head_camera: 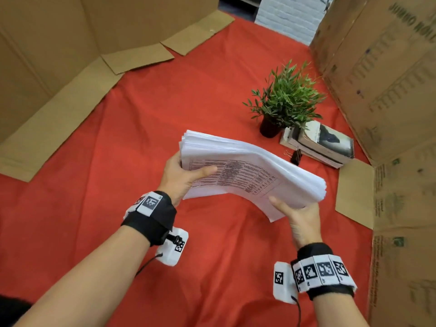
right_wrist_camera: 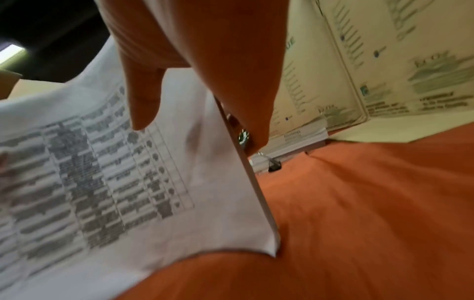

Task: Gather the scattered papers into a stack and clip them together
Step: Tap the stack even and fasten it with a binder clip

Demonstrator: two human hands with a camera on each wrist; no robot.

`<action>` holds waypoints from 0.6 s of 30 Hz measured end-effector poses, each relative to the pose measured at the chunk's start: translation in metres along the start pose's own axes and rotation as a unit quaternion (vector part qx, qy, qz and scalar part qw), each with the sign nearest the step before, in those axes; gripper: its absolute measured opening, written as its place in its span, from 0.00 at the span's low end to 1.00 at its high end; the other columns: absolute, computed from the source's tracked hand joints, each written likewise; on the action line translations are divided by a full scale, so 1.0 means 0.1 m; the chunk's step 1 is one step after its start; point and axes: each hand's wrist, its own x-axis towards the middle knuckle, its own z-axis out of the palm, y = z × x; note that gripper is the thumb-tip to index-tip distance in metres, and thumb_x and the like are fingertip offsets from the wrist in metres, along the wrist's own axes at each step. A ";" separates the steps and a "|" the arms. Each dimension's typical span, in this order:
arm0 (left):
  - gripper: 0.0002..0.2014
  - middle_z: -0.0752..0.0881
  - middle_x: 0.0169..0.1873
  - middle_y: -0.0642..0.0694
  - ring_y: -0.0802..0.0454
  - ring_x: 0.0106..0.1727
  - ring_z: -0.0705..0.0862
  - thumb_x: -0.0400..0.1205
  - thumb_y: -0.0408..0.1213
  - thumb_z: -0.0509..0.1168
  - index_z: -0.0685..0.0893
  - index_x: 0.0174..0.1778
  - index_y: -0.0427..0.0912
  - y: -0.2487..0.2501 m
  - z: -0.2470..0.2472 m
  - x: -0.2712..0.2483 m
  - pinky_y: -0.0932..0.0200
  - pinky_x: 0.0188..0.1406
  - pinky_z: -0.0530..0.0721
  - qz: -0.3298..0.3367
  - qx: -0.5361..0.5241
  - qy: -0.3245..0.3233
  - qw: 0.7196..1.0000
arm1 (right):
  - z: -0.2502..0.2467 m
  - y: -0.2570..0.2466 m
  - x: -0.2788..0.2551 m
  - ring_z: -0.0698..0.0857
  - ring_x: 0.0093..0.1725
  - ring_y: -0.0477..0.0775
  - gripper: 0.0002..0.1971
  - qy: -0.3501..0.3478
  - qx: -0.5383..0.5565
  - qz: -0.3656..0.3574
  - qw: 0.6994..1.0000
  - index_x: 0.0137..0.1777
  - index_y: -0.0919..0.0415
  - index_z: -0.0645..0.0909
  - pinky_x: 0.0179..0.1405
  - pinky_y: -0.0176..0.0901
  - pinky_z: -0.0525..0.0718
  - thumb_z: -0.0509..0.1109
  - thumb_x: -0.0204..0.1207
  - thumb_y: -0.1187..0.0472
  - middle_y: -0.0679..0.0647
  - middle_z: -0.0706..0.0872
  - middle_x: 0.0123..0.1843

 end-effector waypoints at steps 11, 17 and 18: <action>0.34 0.92 0.52 0.46 0.52 0.54 0.91 0.57 0.36 0.85 0.84 0.60 0.43 0.08 -0.10 0.10 0.58 0.52 0.88 0.000 0.013 -0.031 0.999 | -0.27 -0.39 0.05 0.74 0.75 0.52 0.24 -0.022 -0.367 -0.337 0.867 0.75 0.54 0.79 0.76 0.38 0.69 0.71 0.80 0.69 0.61 0.75 0.75; 0.31 0.93 0.48 0.46 0.55 0.50 0.91 0.60 0.29 0.83 0.85 0.61 0.35 0.15 -0.09 0.16 0.63 0.47 0.88 -0.013 0.026 -0.056 0.998 | -0.34 -0.38 0.07 0.79 0.72 0.52 0.24 -0.018 -0.344 -0.334 0.877 0.73 0.66 0.77 0.74 0.44 0.74 0.73 0.76 0.71 0.58 0.81 0.70; 0.33 0.93 0.50 0.46 0.54 0.51 0.91 0.59 0.30 0.83 0.84 0.61 0.37 0.15 -0.08 0.16 0.61 0.49 0.88 -0.011 0.019 -0.054 0.998 | -0.33 -0.42 0.07 0.80 0.70 0.52 0.22 -0.014 -0.339 -0.340 0.877 0.71 0.67 0.79 0.72 0.43 0.75 0.74 0.76 0.70 0.58 0.82 0.68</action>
